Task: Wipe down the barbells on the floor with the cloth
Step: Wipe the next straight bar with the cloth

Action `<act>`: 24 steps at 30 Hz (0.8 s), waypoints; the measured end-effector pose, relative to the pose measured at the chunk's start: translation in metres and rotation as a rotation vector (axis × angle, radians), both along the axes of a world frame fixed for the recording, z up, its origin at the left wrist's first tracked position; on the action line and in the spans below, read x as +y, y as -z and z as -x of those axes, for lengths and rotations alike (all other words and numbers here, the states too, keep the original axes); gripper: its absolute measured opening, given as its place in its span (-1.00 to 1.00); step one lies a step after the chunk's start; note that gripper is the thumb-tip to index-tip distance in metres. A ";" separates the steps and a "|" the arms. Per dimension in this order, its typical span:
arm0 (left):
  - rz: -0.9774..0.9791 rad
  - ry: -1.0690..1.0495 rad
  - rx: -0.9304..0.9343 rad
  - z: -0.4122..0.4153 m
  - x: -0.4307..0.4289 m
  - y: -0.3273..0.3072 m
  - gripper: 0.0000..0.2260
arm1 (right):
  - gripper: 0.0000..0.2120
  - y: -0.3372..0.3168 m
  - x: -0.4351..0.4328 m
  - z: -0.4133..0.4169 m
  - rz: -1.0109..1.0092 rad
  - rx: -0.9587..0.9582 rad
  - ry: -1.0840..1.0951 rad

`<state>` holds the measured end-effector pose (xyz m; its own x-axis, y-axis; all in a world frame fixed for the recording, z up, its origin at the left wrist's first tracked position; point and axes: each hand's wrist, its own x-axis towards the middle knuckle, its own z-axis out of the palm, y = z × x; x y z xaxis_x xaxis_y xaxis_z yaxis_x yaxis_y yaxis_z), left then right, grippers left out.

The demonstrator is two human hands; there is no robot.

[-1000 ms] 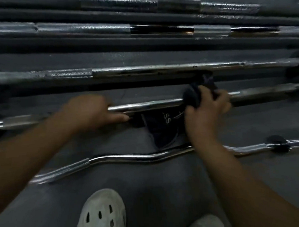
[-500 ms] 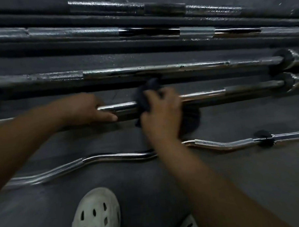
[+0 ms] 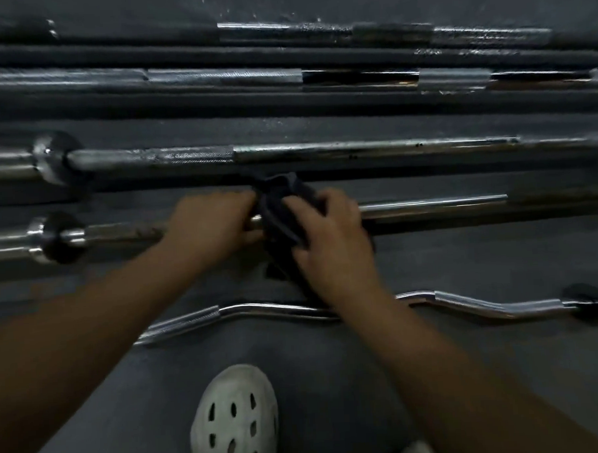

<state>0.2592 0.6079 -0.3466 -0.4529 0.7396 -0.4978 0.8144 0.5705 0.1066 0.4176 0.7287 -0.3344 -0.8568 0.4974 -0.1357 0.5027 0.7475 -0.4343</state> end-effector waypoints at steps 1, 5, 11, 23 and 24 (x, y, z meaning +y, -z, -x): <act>-0.080 -0.013 0.062 -0.007 -0.011 0.002 -0.62 | -0.39 0.002 0.023 -0.015 -0.007 -0.020 0.068; -0.015 -0.055 -0.037 0.001 -0.016 0.008 -0.63 | -0.45 0.005 0.095 -0.075 -0.138 -0.073 0.593; 0.249 -0.103 -0.447 0.030 0.013 -0.010 -0.60 | -0.46 0.002 -0.033 0.019 -0.083 0.011 0.138; 0.153 -0.014 -0.282 0.028 0.001 -0.003 -0.66 | -0.45 0.004 -0.054 0.033 -0.031 0.021 0.127; 0.125 -0.023 -0.204 0.025 -0.005 -0.004 -0.69 | -0.41 0.002 -0.054 0.035 -0.007 0.017 0.015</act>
<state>0.2345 0.6026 -0.3424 -0.3494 0.6570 -0.6681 0.7699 0.6077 0.1950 0.3829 0.6747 -0.3367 -0.8516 0.5108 -0.1179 0.5062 0.7429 -0.4379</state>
